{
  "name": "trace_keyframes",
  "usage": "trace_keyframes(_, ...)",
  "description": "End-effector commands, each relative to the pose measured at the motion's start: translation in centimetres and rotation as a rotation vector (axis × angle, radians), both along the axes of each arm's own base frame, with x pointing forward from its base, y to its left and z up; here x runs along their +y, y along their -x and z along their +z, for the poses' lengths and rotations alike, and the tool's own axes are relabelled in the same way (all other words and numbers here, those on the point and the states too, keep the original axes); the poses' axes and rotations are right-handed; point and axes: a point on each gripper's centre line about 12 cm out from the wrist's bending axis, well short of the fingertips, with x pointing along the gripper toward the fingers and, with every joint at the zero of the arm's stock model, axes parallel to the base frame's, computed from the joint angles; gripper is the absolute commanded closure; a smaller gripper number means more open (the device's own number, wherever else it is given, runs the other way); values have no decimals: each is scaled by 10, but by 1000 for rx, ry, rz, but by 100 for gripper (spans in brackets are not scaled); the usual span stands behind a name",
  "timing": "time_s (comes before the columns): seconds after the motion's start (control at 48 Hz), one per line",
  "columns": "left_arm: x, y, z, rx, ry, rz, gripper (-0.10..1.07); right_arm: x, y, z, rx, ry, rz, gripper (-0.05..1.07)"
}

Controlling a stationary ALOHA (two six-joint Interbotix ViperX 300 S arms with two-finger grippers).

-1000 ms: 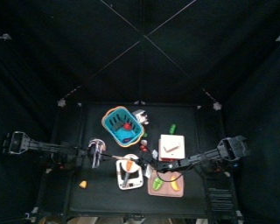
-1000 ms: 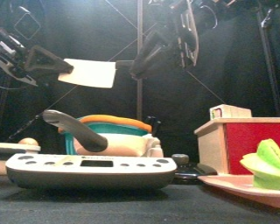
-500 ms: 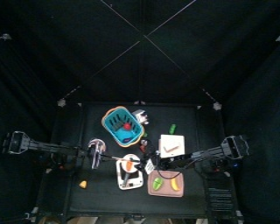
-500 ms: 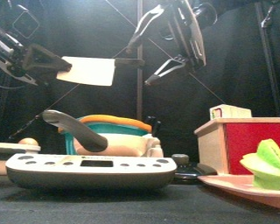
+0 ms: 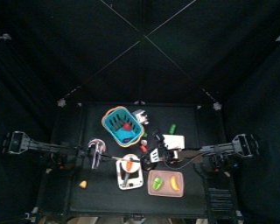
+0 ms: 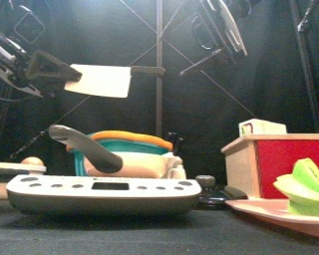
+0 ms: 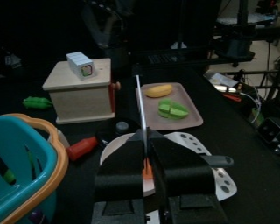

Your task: Reorient grip

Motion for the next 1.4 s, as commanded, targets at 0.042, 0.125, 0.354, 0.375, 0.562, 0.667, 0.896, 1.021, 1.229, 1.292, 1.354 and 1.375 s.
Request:
trace_keyframes(0.042,0,-4,7,-23,2,0,62,-7,17,41,-6,44,-29,2)
trace_keyframes(0.125,0,-4,6,-23,2,-1,62,-6,21,50,63,36,-28,2)
trace_keyframes(0.354,0,-4,7,-24,2,1,62,-8,14,61,347,142,126,2)
trace_keyframes(0.375,0,-4,7,-23,2,0,62,-10,13,59,373,159,142,2)
trace_keyframes(0.562,0,-4,8,-28,1,1,62,-12,-9,31,454,347,326,2)
trace_keyframes(0.667,0,-5,10,-38,3,-1,62,-8,-23,16,407,505,403,2)
trace_keyframes(0.896,-1,-6,12,-46,13,0,62,20,-40,-13,216,650,513,2)
trace_keyframes(1.021,0,-6,12,-44,21,6,62,23,-40,-22,176,661,535,2)
trace_keyframes(1.229,0,-9,17,-60,30,13,62,26,-43,-27,143,682,556,3)
trace_keyframes(1.292,0,-10,19,-66,30,12,62,26,-44,-26,138,697,559,3)
trace_keyframes(1.354,0,-12,21,-71,30,10,62,25,-44,-26,137,708,561,5)
trace_keyframes(1.375,0,-12,21,-70,30,10,62,25,-44,-27,138,711,563,6)
